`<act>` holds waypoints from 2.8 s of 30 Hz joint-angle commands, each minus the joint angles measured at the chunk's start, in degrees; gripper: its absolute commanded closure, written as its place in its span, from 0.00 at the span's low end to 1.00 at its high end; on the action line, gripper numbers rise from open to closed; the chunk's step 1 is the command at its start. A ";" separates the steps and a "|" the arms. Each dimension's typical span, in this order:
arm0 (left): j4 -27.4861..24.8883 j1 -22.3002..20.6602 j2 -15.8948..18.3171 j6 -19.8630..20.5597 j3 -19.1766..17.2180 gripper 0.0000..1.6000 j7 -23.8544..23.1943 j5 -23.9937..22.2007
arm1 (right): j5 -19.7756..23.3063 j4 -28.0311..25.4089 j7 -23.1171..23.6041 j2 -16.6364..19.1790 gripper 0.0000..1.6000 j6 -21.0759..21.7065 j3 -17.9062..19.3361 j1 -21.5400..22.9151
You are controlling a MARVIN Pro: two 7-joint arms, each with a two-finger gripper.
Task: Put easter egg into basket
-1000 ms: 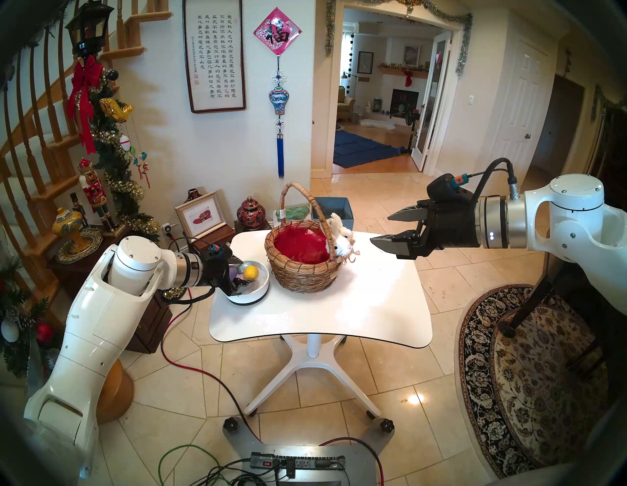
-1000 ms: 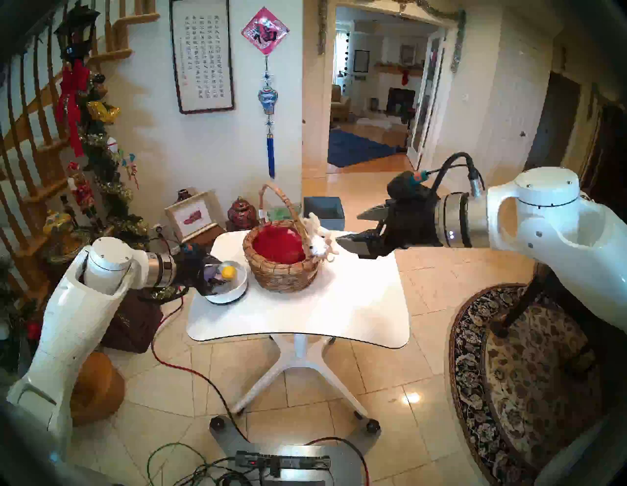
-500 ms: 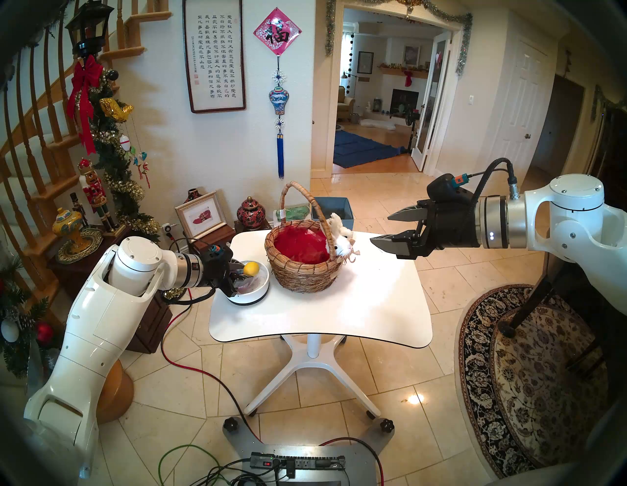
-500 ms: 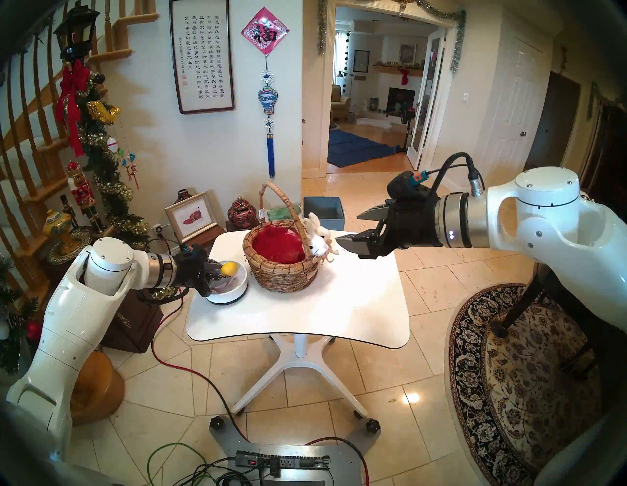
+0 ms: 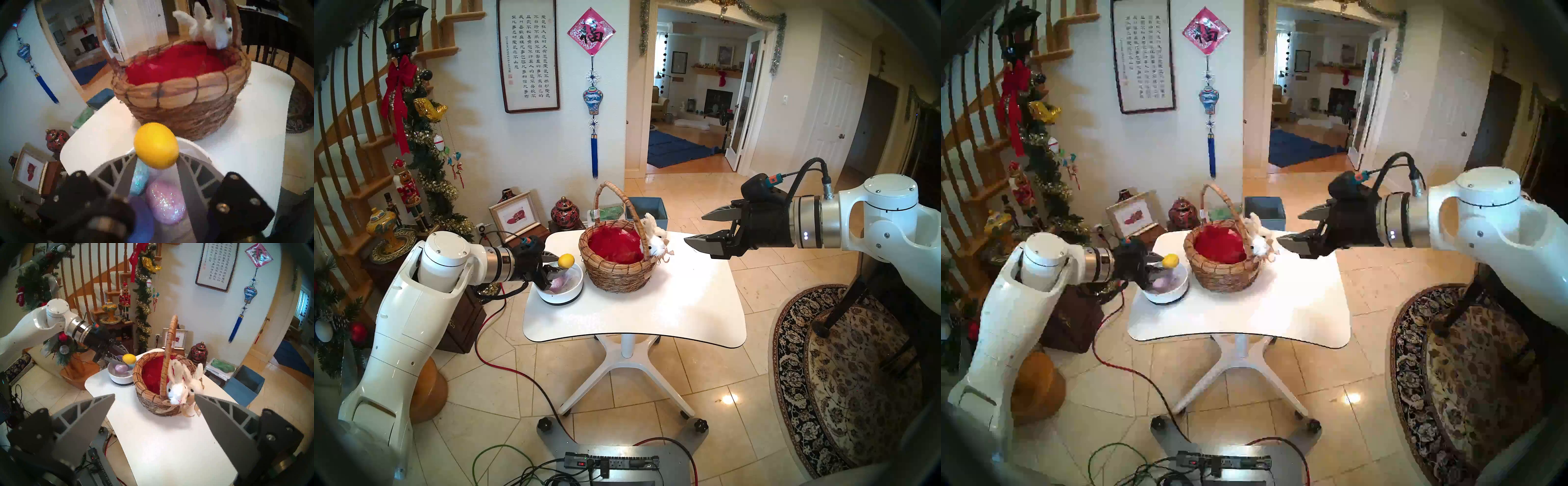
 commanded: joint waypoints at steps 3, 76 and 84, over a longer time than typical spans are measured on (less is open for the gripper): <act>-4.27 -0.97 -0.20 0.93 -3.68 0.53 -0.43 -2.49 | -0.10 0.15 0.07 0.04 0.00 -0.18 0.58 0.36; -13.48 -6.45 -3.32 14.45 -0.81 0.00 -1.30 -2.48 | -0.07 0.14 0.02 0.05 0.00 -0.18 0.48 0.43; -17.12 0.00 -0.05 17.25 -5.63 0.00 -2.09 -1.69 | -0.08 0.15 0.04 0.05 0.00 -0.19 0.51 0.41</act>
